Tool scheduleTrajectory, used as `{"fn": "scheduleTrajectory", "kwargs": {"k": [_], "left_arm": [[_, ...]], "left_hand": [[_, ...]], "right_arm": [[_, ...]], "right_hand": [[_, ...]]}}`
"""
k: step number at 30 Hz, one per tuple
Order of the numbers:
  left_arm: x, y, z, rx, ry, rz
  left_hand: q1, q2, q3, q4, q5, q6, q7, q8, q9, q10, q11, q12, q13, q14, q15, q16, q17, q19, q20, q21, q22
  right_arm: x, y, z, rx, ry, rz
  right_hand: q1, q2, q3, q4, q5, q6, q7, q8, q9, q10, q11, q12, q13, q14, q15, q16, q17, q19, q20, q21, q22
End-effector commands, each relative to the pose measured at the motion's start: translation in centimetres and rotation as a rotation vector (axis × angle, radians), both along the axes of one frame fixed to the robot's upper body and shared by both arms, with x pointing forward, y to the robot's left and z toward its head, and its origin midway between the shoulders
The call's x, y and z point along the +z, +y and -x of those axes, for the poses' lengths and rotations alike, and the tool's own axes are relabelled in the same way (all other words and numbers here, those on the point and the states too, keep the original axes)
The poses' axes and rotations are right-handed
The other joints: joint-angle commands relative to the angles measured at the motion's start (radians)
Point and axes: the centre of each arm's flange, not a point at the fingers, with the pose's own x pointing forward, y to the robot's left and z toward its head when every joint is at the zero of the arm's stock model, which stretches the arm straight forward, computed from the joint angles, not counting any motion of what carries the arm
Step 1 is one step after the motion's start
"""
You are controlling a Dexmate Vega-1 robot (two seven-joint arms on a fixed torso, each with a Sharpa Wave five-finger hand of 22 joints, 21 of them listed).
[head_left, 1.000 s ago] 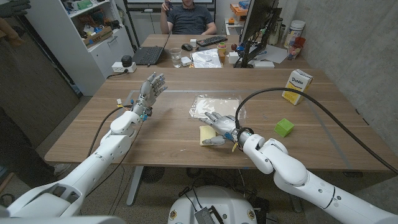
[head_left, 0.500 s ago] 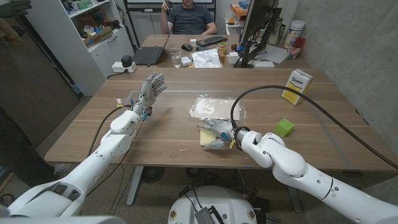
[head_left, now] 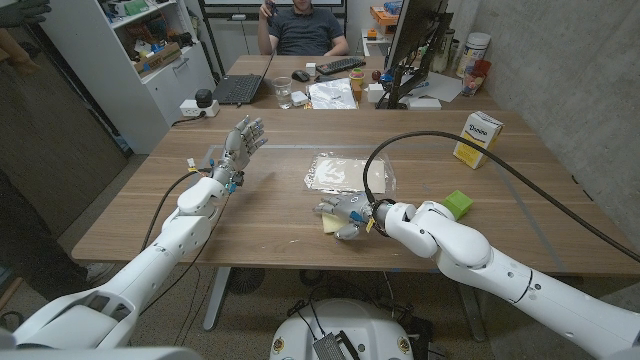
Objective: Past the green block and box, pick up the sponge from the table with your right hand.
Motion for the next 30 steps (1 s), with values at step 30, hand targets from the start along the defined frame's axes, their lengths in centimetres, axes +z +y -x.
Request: {"fn": "scheduleTrajectory", "kwargs": {"k": [30], "left_arm": [[0.8,1.2,-2.1,0.011,-0.001,0.019]], "left_hand": [[0.001,0.011,-0.008,0.0,0.005,-0.001,-0.003,0.006,0.003,0.002,0.0,0.006,0.003,-0.003,0.002,0.006,0.003,0.007,-0.004,-0.002,0.004]], "right_arm": [[3.9,0.6,-0.5,0.254,-0.204,-0.128]], "right_hand": [[0.683,0.155,0.018,0.01,-0.167,0.969,0.218,0.212,0.003,0.889,-0.022,0.265,0.067,0.843,-0.355,0.372,0.221,0.491,-0.438,0.153,0.056]]}}
